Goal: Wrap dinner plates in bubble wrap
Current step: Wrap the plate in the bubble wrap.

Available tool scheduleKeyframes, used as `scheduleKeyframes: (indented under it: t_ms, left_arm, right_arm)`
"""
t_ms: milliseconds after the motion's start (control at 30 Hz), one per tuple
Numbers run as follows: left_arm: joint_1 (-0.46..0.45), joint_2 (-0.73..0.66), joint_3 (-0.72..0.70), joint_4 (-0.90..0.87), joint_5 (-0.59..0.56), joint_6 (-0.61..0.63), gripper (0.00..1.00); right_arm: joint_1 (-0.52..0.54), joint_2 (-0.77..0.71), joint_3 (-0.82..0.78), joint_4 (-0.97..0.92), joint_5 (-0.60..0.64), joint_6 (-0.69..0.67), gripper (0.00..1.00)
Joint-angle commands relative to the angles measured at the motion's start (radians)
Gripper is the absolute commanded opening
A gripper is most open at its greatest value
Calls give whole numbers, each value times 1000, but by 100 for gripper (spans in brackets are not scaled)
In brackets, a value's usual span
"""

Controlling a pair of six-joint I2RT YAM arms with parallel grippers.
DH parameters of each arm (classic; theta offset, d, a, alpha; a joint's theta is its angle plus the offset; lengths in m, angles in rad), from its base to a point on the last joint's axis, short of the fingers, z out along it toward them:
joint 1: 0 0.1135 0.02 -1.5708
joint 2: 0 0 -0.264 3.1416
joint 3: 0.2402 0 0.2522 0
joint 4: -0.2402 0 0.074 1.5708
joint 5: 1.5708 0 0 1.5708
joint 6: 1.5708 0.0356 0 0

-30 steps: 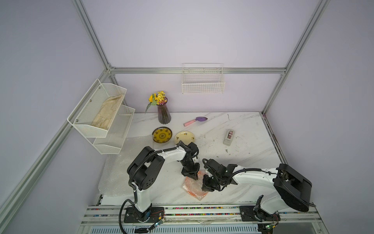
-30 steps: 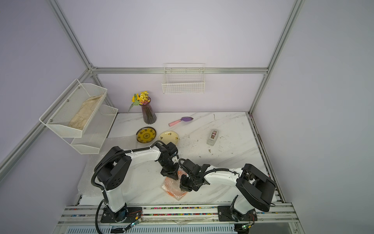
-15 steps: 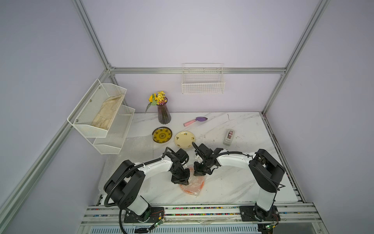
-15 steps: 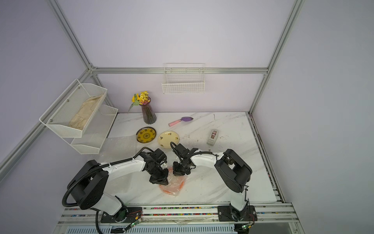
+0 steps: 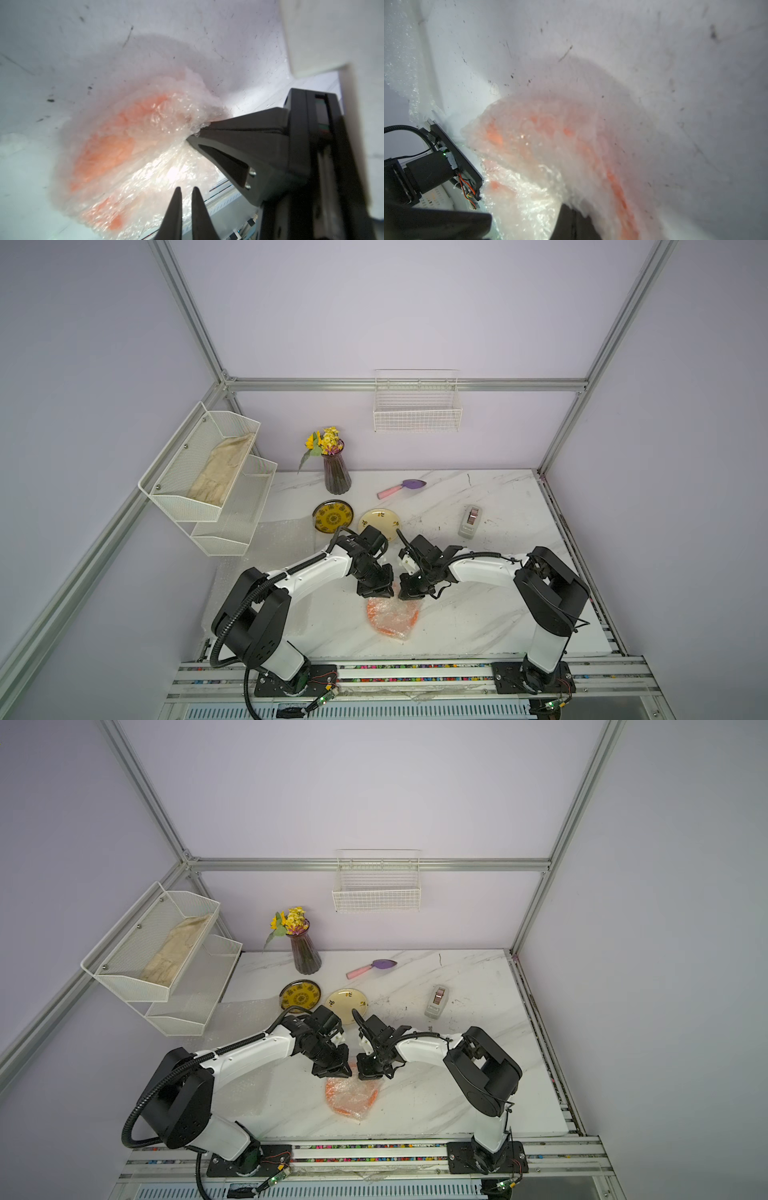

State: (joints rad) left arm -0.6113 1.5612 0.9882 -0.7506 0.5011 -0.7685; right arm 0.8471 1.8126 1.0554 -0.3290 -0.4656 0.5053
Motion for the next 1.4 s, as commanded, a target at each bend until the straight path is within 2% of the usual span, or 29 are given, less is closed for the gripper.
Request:
scheduleKeyframes:
  t_ms: [0,167,267,367,500,600,667,733,833,1033,1200,1367]
  left_arm:
    - [-13,39,-36,98,115,-24,12]
    - [-13,99,-189,272,233,-43,11]
    - [-9,120,-235,283,218,-33,10]
    - [-8,131,-251,267,196,-22,10]
    - [-7,137,-252,269,182,-20,10]
    - [-7,150,-250,265,178,-17,10]
    - [-7,154,-249,262,174,-15,10]
    - [-7,152,-249,259,172,-14,10]
    - [-6,143,-242,239,162,-11,10]
    - [-7,96,-216,192,128,-10,10]
    - [-7,133,-229,187,107,6,10]
    - [-7,149,-244,186,93,15,10]
  right_arm:
    - [-11,12,-38,-59,93,-17,0]
    - [-12,-17,-20,-92,143,17,0]
    - [-11,-54,17,-166,175,75,0]
    - [-12,-123,56,-240,204,144,6]
    - [6,-190,-13,-60,47,323,7]
    - [14,-197,-122,137,-35,429,6]
    - [14,-178,-171,186,-60,459,6]
    - [15,-164,-178,125,-14,441,6]
    - [15,-140,-169,-72,108,398,2]
    - [14,-127,-165,-194,222,331,0]
    - [-9,-194,-90,-234,228,303,1]
    - [-163,-311,-38,-198,97,220,9]
